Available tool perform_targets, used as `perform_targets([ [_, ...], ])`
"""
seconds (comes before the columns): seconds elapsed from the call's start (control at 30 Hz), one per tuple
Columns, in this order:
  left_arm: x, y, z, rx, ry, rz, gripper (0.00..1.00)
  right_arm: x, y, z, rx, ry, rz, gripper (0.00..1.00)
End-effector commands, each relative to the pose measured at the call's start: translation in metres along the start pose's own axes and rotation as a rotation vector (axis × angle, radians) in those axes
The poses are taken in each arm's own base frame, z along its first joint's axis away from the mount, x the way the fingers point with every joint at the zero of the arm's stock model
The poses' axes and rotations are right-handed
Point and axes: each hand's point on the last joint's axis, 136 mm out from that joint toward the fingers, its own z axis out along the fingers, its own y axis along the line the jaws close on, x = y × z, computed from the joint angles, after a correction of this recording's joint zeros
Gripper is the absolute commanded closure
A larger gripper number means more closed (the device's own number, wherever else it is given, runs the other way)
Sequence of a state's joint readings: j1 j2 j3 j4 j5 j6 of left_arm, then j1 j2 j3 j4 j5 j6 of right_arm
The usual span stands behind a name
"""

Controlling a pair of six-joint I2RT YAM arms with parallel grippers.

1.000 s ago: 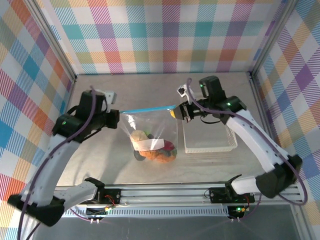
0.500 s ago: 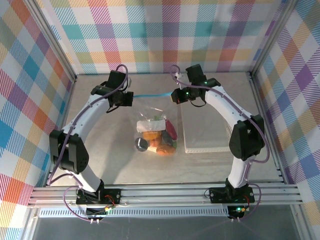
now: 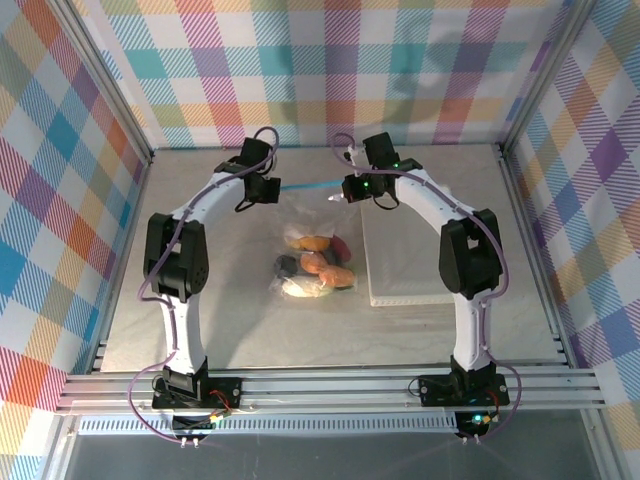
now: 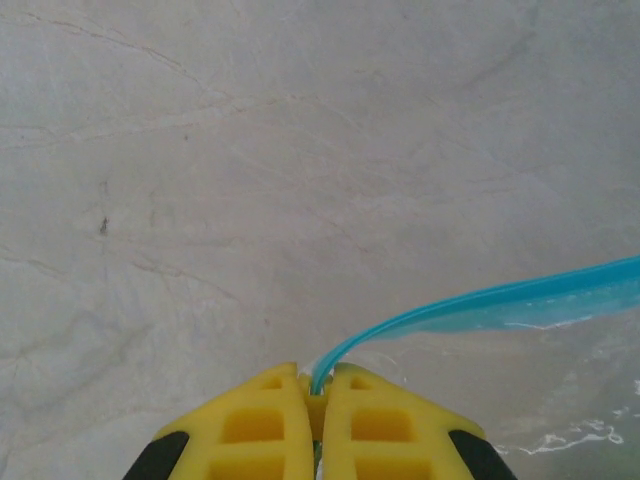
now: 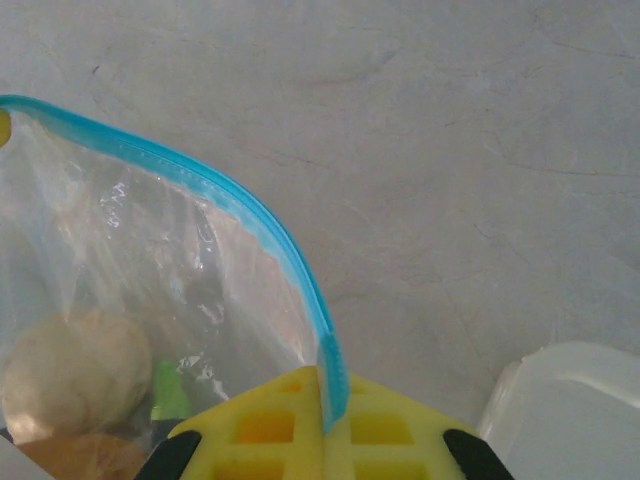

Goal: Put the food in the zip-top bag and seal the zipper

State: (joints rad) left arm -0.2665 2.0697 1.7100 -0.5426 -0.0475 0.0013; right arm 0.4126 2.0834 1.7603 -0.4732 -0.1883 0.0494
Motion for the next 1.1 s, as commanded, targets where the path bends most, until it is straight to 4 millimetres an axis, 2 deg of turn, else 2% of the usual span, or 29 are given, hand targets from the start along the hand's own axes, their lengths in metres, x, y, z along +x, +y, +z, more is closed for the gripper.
perform_targets([
  [0.0, -0.023, 0.016, 0.003, -0.065, -0.067, -0.014, 1.0, -0.022, -0.005, 0.005, 0.014, -0.065, 0.003, 0.95],
  [0.2, -0.019, 0.019, 0.019, -0.082, -0.057, -0.038, 1.0, -0.019, -0.01, 0.013, 0.014, -0.056, 0.024, 0.89],
  [0.3, -0.02, 0.019, 0.018, -0.078, -0.067, -0.051, 1.0, -0.021, -0.01, 0.011, 0.015, -0.062, 0.025, 0.71],
  [0.4, -0.027, 0.015, 0.01, -0.054, -0.105, -0.057, 0.88, -0.024, -0.008, 0.004, 0.017, -0.082, 0.019, 0.53],
  [0.43, -0.031, 0.013, 0.006, -0.043, -0.125, -0.057, 0.87, -0.027, -0.007, 0.0, 0.016, -0.098, 0.016, 0.49],
  [0.6, -0.059, 0.005, -0.031, 0.015, -0.248, -0.068, 0.8, -0.037, 0.001, -0.026, 0.013, -0.168, 0.005, 0.42],
  [0.73, -0.087, -0.002, -0.076, 0.066, -0.39, -0.064, 0.69, -0.044, 0.011, -0.052, 0.001, -0.215, -0.009, 0.38],
  [0.8, -0.094, -0.006, -0.095, 0.091, -0.422, -0.061, 0.67, -0.045, 0.015, -0.064, -0.007, -0.233, -0.01, 0.36],
  [0.87, -0.094, -0.012, -0.11, 0.122, -0.434, -0.055, 0.7, -0.044, 0.02, -0.077, -0.014, -0.256, -0.009, 0.34],
  [0.93, -0.086, -0.019, -0.126, 0.151, -0.438, -0.048, 0.83, -0.04, 0.024, -0.091, -0.018, -0.282, -0.005, 0.34],
  [1.0, -0.071, -0.021, -0.14, 0.155, -0.44, -0.053, 0.97, -0.032, 0.025, -0.106, -0.004, -0.305, -0.002, 0.36],
  [1.07, -0.051, -0.016, -0.154, 0.15, -0.45, -0.089, 0.99, -0.023, 0.024, -0.124, 0.022, -0.328, 0.001, 0.37],
])
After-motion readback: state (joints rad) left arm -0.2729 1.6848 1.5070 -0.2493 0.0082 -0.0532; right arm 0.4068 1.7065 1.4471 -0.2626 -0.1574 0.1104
